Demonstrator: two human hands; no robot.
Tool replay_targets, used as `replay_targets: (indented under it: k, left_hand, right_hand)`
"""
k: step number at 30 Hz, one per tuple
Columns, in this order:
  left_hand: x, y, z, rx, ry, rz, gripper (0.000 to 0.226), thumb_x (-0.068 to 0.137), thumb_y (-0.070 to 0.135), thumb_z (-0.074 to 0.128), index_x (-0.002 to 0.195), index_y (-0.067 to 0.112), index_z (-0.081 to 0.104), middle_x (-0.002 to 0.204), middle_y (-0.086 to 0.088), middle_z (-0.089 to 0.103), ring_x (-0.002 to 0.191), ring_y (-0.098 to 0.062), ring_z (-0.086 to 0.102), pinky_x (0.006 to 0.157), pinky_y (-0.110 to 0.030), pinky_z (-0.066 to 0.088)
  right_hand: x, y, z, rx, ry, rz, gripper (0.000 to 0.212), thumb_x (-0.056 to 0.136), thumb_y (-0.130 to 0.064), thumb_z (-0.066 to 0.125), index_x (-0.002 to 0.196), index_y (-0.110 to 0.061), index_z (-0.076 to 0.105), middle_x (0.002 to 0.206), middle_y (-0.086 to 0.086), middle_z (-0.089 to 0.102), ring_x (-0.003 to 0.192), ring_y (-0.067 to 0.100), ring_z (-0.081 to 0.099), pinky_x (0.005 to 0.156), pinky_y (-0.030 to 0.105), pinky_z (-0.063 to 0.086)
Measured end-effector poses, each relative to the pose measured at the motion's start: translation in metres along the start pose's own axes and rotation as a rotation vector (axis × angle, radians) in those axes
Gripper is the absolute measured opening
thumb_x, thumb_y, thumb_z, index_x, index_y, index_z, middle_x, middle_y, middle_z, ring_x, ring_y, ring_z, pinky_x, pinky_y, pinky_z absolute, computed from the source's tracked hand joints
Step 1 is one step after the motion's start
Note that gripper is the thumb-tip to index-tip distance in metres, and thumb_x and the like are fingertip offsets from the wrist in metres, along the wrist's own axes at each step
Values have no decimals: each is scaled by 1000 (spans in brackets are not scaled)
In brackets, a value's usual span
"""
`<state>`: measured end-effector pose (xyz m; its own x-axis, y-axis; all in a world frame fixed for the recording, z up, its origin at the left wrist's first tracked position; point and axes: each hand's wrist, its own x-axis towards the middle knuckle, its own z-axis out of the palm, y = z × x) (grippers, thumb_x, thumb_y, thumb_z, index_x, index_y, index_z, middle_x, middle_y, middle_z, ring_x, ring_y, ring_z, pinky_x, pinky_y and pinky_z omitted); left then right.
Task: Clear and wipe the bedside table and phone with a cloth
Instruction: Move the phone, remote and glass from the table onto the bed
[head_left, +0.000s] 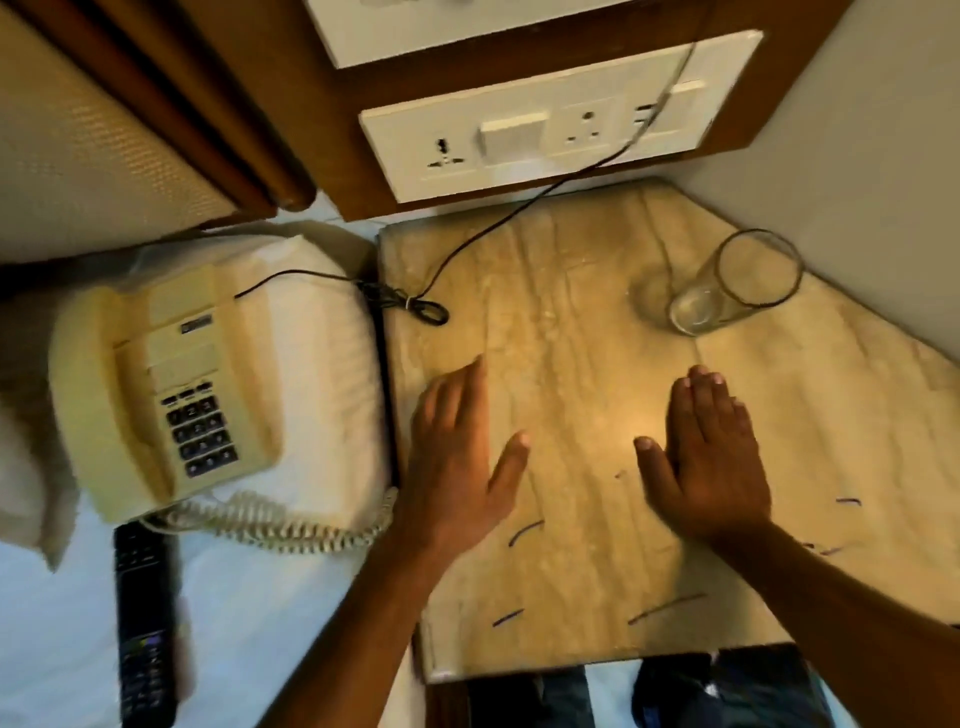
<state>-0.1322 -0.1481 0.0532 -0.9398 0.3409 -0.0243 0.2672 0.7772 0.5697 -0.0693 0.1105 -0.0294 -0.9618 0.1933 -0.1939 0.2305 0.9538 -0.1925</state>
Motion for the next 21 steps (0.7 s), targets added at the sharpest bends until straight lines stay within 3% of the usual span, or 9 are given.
replay_targets:
  k: [3, 7, 10, 13, 17, 21]
  left_hand:
    - [72, 36, 44, -215, -206, -15, 87, 89, 37, 65, 156, 2, 21, 158, -19, 33, 146, -35, 29, 118, -52, 28]
    - [145, 80, 87, -396, -231, -50, 106, 75, 23, 84, 156, 6, 17, 160, -16, 29, 148, -31, 26, 120, -46, 29]
    - [171, 98, 104, -518, -221, -18, 117, 64, 18, 92, 156, 12, 20, 159, -11, 34, 147, -23, 30, 113, -23, 35]
    - [173, 104, 120, -538, -223, 49, 102, 63, 20, 92, 148, 19, 35, 149, -4, 49, 132, -5, 43, 100, -3, 36]
    - [148, 101, 122, -604, -160, -17, 84, 70, 35, 86, 139, 19, 41, 137, -3, 58, 126, -11, 55, 101, -20, 49]
    - [71, 80, 92, -521, -94, -218, 95, 67, 60, 77, 145, 22, 35, 143, 2, 54, 131, -7, 50, 108, -23, 45]
  right_hand:
    - [-3, 1, -1, -37, -12, -34, 78, 99, -55, 31, 157, -5, 17, 165, 19, 16, 153, 33, 11, 121, 38, 1]
    - [1, 3, -4, -14, -50, -37, 77, 99, -55, 32, 157, -6, 18, 165, 18, 14, 154, 31, 9, 123, 40, 2]
    - [2, 5, -3, 8, -54, -47, 76, 99, -55, 31, 156, -5, 20, 166, 17, 14, 155, 28, 6, 124, 37, -3]
    - [2, 2, -2, 35, -48, -45, 75, 100, -55, 29, 157, -8, 17, 166, 15, 9, 155, 26, 1, 124, 35, -8]
    - [2, 4, -3, 48, -38, -48, 76, 100, -55, 30, 158, -8, 17, 165, 15, 12, 155, 25, -1, 124, 35, -10]
    - [1, 4, -3, 68, -38, -70, 76, 99, -54, 29, 158, -8, 16, 166, 16, 9, 155, 26, 0, 125, 36, -6]
